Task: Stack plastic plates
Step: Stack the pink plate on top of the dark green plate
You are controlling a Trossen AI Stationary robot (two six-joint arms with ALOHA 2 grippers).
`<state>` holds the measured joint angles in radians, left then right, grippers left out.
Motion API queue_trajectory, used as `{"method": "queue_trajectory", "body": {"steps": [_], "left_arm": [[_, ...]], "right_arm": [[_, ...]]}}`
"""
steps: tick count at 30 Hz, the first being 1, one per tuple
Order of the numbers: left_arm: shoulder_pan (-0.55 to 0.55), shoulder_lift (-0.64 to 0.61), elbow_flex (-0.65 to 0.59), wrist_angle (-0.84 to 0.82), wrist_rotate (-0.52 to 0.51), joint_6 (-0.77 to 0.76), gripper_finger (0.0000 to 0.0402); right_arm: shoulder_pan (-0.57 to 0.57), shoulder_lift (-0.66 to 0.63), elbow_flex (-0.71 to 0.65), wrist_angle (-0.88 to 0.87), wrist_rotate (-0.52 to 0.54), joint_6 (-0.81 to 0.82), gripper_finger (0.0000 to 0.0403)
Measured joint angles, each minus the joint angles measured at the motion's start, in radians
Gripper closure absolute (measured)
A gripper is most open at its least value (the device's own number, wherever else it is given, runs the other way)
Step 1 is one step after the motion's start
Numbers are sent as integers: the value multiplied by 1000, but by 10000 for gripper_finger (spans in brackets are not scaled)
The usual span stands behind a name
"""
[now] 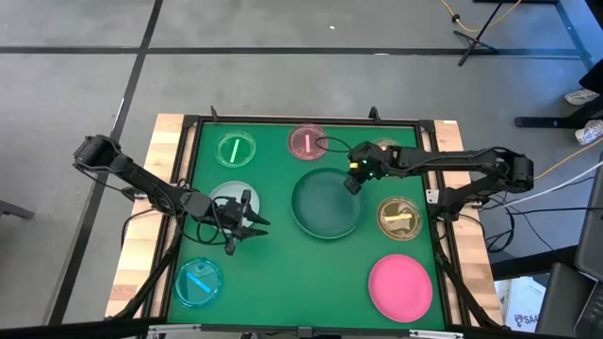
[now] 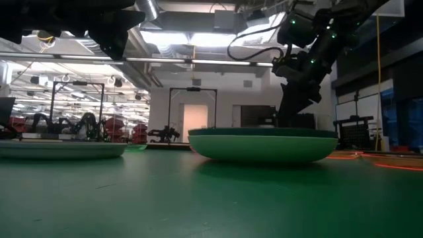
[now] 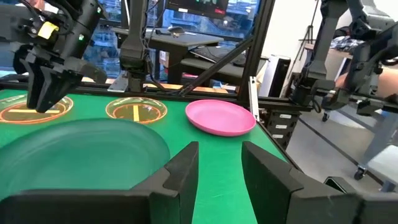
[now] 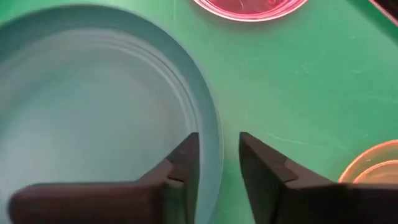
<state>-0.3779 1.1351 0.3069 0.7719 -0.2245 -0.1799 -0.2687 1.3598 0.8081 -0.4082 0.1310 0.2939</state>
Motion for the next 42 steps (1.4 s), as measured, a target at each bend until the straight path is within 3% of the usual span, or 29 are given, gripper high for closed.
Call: {"method": "queue_trajectory", "body": {"steps": [8,17,31,42], "left_arm": [[0,0,0,0,0,0,286],[0,0,0,0,0,-2,286],[5,0,0,0,-6,3,286],[5,0,0,-2,-6,3,286]], "right_arm": [[42,-11,136,-218,12,-39,250],[327,-11,218,-231,34,-5,249],[738,-7,218,-241,32,296,249],[956,20,210,-485,-3,526,249]]}}
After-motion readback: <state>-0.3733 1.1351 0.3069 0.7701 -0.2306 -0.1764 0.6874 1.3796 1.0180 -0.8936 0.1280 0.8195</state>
